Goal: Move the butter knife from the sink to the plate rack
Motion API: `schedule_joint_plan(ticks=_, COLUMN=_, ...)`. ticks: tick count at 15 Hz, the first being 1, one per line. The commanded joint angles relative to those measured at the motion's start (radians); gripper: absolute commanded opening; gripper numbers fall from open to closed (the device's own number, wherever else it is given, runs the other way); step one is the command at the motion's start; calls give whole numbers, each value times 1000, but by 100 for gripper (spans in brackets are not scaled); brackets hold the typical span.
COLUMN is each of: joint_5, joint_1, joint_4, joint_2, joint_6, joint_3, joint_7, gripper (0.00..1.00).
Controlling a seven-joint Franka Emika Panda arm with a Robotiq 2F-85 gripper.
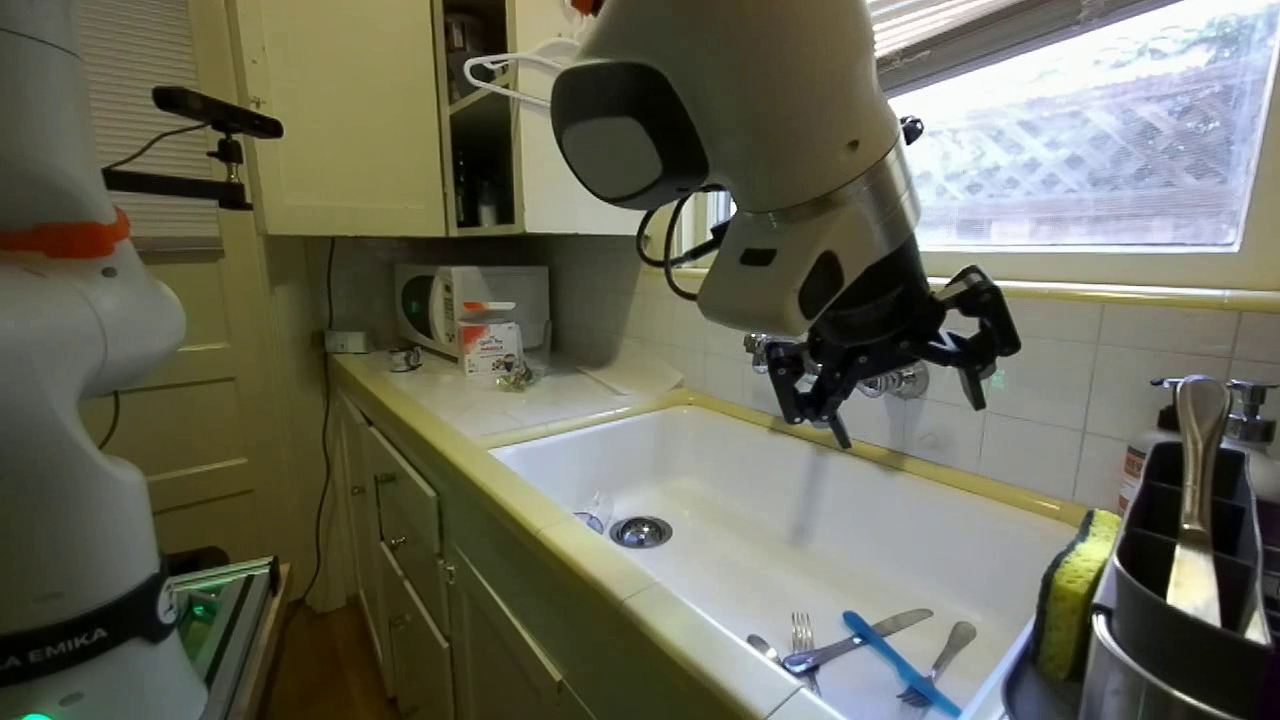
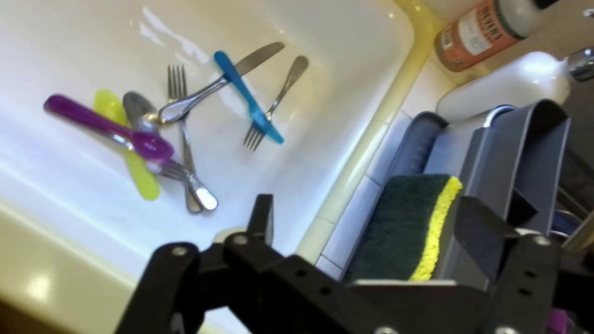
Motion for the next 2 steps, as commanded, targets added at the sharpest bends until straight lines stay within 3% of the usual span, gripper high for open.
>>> schedule_joint_plan(ticks=1, joint_5=-44, joint_1=-8, joint_4=-14, joint_2=-6, joint_6=-2, joint_3=5, joint_7=4, gripper=100)
schedule_joint_plan(ticks=2, joint_5=-63, joint_1=-9, joint_4=-24, joint_2=-11, joint_6=-2, joint_3=5, joint_7=3, gripper=100)
